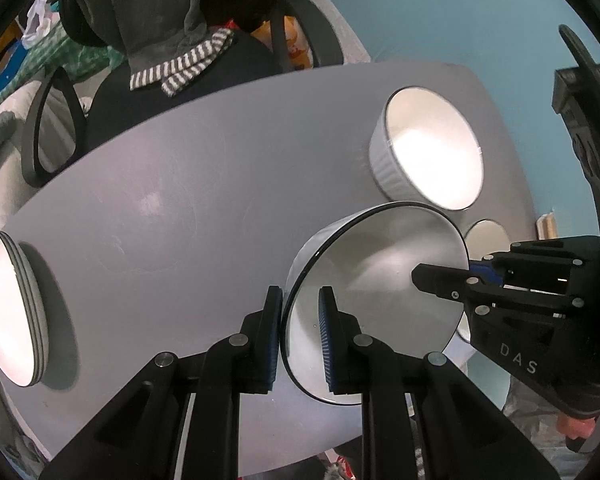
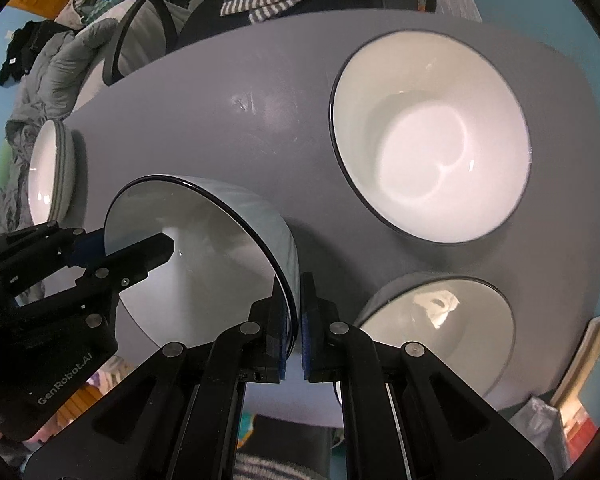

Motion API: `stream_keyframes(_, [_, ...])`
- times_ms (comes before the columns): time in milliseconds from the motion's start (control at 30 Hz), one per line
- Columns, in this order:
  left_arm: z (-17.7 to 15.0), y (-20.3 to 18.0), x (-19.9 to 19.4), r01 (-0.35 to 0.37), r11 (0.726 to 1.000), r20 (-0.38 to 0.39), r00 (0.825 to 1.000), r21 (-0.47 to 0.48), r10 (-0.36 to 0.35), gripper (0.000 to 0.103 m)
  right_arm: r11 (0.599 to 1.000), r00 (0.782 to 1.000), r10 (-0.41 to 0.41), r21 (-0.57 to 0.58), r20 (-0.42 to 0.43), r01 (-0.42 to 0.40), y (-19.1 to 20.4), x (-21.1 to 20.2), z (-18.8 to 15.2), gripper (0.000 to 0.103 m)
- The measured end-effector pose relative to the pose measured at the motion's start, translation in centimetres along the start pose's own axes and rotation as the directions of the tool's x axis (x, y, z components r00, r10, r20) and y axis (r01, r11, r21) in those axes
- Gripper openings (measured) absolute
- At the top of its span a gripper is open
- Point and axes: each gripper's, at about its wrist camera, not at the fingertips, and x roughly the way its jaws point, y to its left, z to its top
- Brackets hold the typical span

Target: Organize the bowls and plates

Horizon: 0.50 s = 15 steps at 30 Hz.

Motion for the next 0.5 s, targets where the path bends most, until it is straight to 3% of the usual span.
stream_keyframes(500, [3.2,-3.0,-3.5,0.041,0.997,0.074,0.996,0.067,-0.046,0.017,0.999,0.996,-0.026,0.026,0.087,0.024,-0.6,-4.8,1.0,0.006])
